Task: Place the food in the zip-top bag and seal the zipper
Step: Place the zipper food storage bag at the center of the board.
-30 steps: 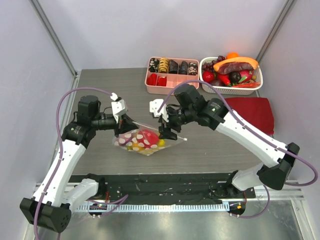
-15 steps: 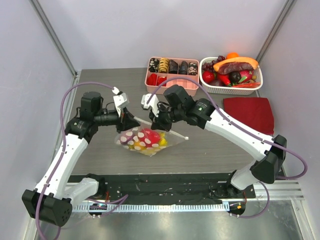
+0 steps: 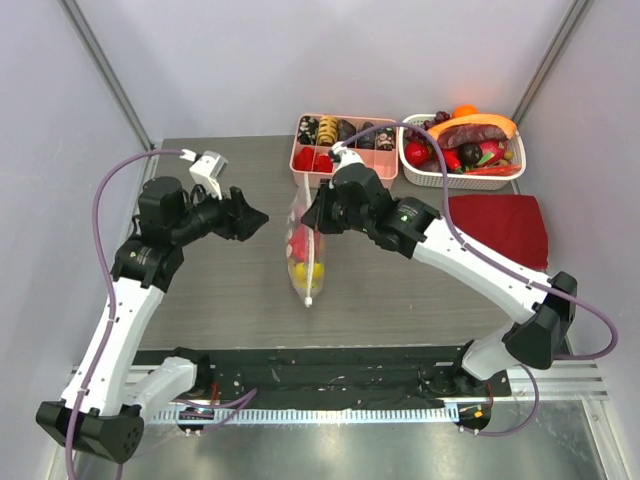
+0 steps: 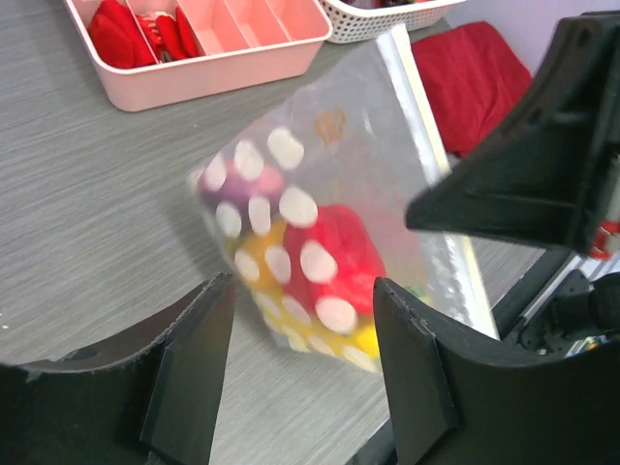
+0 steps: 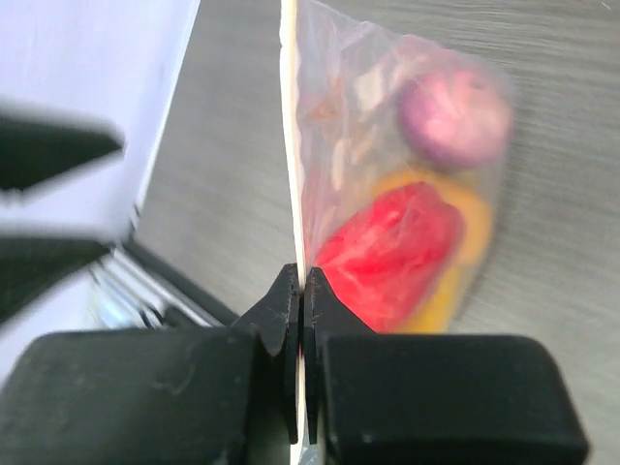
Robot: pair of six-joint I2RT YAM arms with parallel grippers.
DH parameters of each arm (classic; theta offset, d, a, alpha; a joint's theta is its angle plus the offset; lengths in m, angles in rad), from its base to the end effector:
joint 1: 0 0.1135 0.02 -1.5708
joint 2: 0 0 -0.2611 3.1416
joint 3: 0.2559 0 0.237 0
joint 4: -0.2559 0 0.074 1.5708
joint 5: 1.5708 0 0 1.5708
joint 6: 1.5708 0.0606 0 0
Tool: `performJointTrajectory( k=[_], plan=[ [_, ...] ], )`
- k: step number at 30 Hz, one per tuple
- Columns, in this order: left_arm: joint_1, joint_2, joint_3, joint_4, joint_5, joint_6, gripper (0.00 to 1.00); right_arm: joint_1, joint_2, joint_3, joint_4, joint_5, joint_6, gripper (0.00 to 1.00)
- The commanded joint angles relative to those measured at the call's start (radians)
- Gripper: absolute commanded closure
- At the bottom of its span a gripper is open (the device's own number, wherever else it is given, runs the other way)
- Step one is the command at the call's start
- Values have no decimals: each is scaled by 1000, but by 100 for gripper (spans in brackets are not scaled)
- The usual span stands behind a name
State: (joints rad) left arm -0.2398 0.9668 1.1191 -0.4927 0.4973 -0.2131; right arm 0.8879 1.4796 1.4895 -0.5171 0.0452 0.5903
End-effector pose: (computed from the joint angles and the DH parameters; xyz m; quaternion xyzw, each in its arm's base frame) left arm 0.1963 -0.0778 0.3800 0.1526 0.7896 -0.3214 0.5000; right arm 0.2183 0.2640 0.3704 -0.1164 0.8539 0.3271 0.3878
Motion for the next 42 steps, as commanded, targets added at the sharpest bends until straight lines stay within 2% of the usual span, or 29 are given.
performJointTrajectory(
  k=[1,6,12,21,28,31,34,35,37,38,40,42],
  plan=[
    [-22,-34,4,-49,-9,-48,35,-3,30,58,97,183,354,99],
    [-153,-40,-4,-49,-83,32,34,-1,88,100,98,197,466,99],
    [-305,19,24,-47,-252,119,34,-1,130,124,89,194,540,99],
    [-411,65,2,37,-470,156,32,-3,146,133,77,177,620,99],
    [-473,139,-5,74,-656,250,36,-4,157,140,71,176,658,99],
    [-474,148,-8,69,-732,256,41,-3,156,137,65,177,672,99],
    [-472,119,-34,77,-740,262,59,-6,151,132,66,163,681,99],
    [-467,110,-45,75,-731,264,77,-6,148,129,66,159,683,99],
    [-454,89,-54,66,-688,262,97,-12,148,123,71,128,680,98],
    [-449,81,-58,43,-678,262,100,-15,145,114,84,116,675,93],
    [-428,70,-65,25,-660,261,100,-24,137,106,91,98,651,85],
    [-402,53,-64,3,-648,268,100,-41,121,91,118,70,588,67]
  ],
)
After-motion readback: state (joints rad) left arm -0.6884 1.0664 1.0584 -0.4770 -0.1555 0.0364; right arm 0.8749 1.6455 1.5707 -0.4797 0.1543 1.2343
